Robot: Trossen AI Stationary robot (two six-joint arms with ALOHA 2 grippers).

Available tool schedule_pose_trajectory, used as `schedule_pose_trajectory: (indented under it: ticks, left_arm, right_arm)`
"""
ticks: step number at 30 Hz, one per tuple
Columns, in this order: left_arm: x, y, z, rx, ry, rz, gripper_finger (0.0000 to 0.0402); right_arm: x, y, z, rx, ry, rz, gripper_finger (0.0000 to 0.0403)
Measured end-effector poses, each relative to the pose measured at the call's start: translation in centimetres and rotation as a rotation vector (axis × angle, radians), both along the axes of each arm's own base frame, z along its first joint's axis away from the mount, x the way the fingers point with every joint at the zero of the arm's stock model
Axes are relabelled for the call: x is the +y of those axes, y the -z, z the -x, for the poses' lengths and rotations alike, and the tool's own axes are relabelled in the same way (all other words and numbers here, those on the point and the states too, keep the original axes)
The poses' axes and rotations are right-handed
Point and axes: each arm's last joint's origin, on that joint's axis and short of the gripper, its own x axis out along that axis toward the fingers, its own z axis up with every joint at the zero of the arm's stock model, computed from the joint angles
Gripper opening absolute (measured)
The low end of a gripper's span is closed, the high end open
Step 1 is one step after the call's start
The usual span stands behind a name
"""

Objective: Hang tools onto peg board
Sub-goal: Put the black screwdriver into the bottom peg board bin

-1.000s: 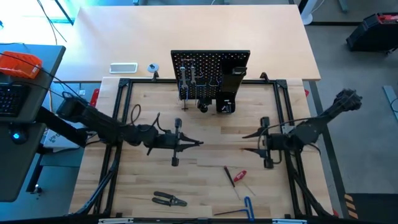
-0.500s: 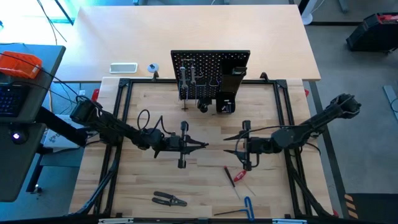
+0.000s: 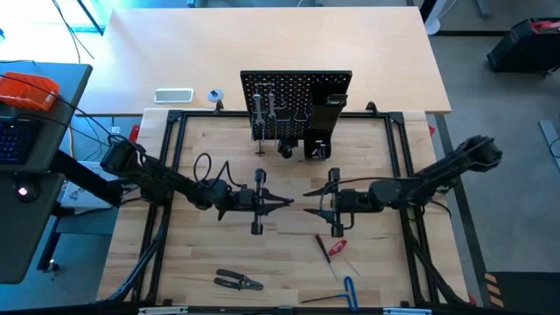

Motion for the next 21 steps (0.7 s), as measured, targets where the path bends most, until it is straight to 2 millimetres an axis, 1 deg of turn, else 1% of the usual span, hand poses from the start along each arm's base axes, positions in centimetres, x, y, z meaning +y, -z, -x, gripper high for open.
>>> schedule_pose_trajectory:
  ticks: [6,15,21]
  left_arm:
    - [0.0,0.0,0.0,-0.005,0.007,-0.001,0.0009]
    - [0.0,0.0,0.0,-0.003,0.007,-0.001,0.0009]
    - [-0.1,0.0,0.0,0.003,0.014,-0.004,0.0009]
  right_arm:
    - [-0.2,0.6,-1.4,0.014,0.003,-0.003,0.0174]
    - [-0.1,0.6,-4.0,0.025,0.011,0.001,0.0174]
    - [0.1,0.8,-4.8,0.035,0.010,0.007,0.0172]
